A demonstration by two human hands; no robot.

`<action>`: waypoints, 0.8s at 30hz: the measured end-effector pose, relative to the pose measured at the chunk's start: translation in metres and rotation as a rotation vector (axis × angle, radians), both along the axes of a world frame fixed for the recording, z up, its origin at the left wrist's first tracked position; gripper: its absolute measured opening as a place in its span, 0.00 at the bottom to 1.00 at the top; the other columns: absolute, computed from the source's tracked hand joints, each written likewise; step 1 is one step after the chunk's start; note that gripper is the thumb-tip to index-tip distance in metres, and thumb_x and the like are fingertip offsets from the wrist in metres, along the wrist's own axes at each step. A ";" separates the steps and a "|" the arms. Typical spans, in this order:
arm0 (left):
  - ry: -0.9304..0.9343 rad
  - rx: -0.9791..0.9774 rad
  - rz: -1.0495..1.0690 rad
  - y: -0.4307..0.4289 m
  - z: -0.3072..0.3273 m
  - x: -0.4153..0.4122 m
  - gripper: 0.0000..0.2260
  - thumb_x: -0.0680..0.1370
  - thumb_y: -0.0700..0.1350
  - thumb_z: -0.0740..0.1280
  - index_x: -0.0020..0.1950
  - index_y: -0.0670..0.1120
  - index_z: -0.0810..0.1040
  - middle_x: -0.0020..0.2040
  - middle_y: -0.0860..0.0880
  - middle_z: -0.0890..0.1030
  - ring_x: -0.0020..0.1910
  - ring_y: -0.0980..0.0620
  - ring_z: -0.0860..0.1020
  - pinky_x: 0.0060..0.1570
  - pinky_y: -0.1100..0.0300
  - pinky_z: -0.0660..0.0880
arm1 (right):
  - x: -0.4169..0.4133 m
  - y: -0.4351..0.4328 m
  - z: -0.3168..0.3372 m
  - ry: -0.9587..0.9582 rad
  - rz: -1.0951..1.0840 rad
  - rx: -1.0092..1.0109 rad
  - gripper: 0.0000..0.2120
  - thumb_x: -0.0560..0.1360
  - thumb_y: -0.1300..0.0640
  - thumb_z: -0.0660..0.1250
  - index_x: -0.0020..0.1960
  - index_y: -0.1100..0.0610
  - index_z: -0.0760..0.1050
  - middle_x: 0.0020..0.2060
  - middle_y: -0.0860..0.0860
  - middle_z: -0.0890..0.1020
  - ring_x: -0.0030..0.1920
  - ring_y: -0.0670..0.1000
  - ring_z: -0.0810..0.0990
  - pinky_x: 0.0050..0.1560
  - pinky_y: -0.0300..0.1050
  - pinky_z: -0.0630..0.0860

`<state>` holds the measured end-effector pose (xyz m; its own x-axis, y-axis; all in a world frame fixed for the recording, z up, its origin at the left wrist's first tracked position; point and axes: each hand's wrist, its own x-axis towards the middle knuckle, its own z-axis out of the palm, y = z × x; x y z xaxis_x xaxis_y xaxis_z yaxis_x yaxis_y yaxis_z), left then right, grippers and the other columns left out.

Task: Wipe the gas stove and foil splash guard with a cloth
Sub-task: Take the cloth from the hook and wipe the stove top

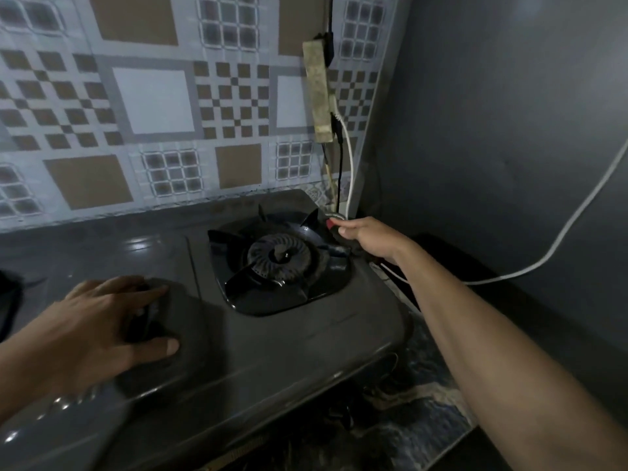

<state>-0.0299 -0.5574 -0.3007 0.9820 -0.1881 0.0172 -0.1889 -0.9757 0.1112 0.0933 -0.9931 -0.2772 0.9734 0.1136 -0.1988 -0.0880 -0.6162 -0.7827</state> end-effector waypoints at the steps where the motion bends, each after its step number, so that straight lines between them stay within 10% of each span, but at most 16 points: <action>1: -0.015 -0.010 0.010 0.002 -0.003 0.001 0.39 0.55 0.83 0.61 0.65 0.78 0.63 0.69 0.57 0.73 0.63 0.45 0.75 0.60 0.44 0.74 | 0.013 0.002 -0.001 -0.003 0.021 -0.015 0.18 0.82 0.55 0.61 0.72 0.48 0.70 0.73 0.49 0.68 0.73 0.50 0.64 0.73 0.45 0.59; 12: -0.016 0.025 -0.015 -0.005 0.006 -0.015 0.45 0.60 0.82 0.57 0.74 0.67 0.57 0.70 0.59 0.73 0.63 0.45 0.74 0.55 0.43 0.77 | 0.118 0.037 0.014 -0.002 0.048 -0.184 0.19 0.81 0.57 0.59 0.69 0.42 0.72 0.77 0.55 0.61 0.73 0.61 0.62 0.73 0.54 0.59; 19: 0.068 0.028 -0.009 -0.013 0.025 -0.021 0.47 0.57 0.85 0.46 0.74 0.71 0.53 0.77 0.65 0.56 0.73 0.52 0.59 0.67 0.49 0.66 | 0.137 0.102 0.037 -0.001 0.262 -0.673 0.22 0.84 0.57 0.53 0.77 0.56 0.59 0.74 0.64 0.61 0.70 0.65 0.64 0.66 0.53 0.63; 24: 0.104 0.031 0.009 -0.019 0.031 -0.027 0.48 0.57 0.84 0.46 0.76 0.69 0.49 0.79 0.62 0.52 0.76 0.52 0.54 0.70 0.49 0.62 | 0.137 0.173 0.038 -0.063 0.424 -0.755 0.21 0.82 0.54 0.55 0.72 0.60 0.68 0.67 0.61 0.70 0.63 0.61 0.71 0.64 0.52 0.68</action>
<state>-0.0570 -0.5760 -0.2694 0.9799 -0.1778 -0.0904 -0.1687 -0.9806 0.0999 0.2305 -0.8202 -0.2396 0.8905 0.3287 -0.3146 0.2964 -0.9437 -0.1471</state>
